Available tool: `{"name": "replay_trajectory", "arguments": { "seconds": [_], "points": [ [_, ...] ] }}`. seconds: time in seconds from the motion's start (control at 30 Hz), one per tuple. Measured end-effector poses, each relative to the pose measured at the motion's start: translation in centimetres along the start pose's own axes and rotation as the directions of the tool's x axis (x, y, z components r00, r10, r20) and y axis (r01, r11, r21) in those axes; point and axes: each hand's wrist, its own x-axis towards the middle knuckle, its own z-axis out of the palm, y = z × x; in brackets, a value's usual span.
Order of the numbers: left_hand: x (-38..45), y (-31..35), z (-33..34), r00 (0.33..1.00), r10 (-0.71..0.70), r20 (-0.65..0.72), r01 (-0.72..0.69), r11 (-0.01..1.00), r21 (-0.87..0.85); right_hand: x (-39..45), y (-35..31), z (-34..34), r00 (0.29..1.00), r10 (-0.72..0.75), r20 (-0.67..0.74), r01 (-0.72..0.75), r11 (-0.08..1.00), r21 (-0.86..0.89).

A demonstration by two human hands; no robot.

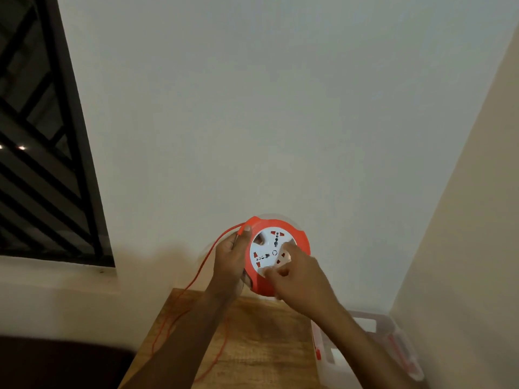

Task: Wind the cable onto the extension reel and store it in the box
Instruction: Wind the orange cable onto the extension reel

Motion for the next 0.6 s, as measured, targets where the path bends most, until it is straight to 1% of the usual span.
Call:
{"name": "replay_trajectory", "arguments": {
  "seconds": [0.03,0.07,0.1,0.13,0.17,0.2,0.23,0.27,0.33,0.37,0.4,0.5,0.53,0.6],
  "points": [
    [0.0,-0.1,-0.2,1.000,0.003,0.003,-0.004,1.000,0.020,0.1,0.1,-0.7,0.988,-0.124,-0.088,0.108,0.980,-0.167],
    [-0.1,-0.1,-0.3,1.000,0.010,0.014,-0.011,0.999,0.046,0.4,-0.2,-1.5,0.964,-0.226,-0.143,0.186,0.950,-0.252],
    [-0.2,-0.3,-0.3,0.999,0.018,0.038,-0.021,0.997,0.078,1.0,-0.6,-2.2,0.938,-0.301,-0.170,0.248,0.929,-0.273],
    [-0.3,-0.5,-0.2,0.998,0.016,0.064,-0.023,0.994,0.109,1.7,-1.1,-2.9,0.923,-0.348,-0.164,0.295,0.913,-0.280],
    [-0.5,-0.6,0.0,0.996,0.006,0.083,-0.017,0.992,0.128,2.6,-1.6,-3.5,0.920,-0.373,-0.123,0.324,0.898,-0.299],
    [-0.7,-0.7,0.3,0.996,-0.003,0.093,-0.010,0.990,0.140,3.8,-1.9,-3.8,0.930,-0.364,-0.055,0.326,0.885,-0.332],
    [-0.9,-0.7,0.7,0.995,-0.010,0.101,-0.006,0.988,0.154,4.8,-2.2,-4.2,0.947,-0.321,0.029,0.309,0.881,-0.358],
    [-1.0,-0.8,1.0,0.994,-0.018,0.111,0.000,0.986,0.167,5.8,-2.3,-4.4,0.957,-0.263,0.122,0.289,0.892,-0.347],
    [-1.2,-0.9,1.5,0.990,-0.037,0.133,0.010,0.980,0.196,7.0,-2.4,-4.3,0.941,-0.199,0.274,0.261,0.942,-0.213],
    [-1.3,-1.0,1.7,0.989,-0.049,0.140,0.018,0.977,0.213,7.3,-2.3,-4.0,0.932,-0.201,0.303,0.260,0.951,-0.167],
    [-1.5,-1.2,1.8,0.989,-0.062,0.138,0.030,0.975,0.222,7.7,-2.3,-3.5,0.927,-0.224,0.301,0.283,0.944,-0.170],
    [-1.7,-1.7,1.9,0.988,-0.119,0.099,0.095,0.972,0.216,8.4,-2.6,-1.7,0.926,-0.269,0.265,0.338,0.903,-0.264],
    [-1.7,-1.7,2.0,0.987,-0.130,0.093,0.109,0.973,0.204,8.4,-2.9,-1.2,0.929,-0.280,0.243,0.340,0.903,-0.263],
    [-1.8,-1.7,2.0,0.985,-0.143,0.098,0.122,0.972,0.199,8.3,-3.5,-0.4,0.932,-0.305,0.194,0.342,0.917,-0.204]
  ]
}}
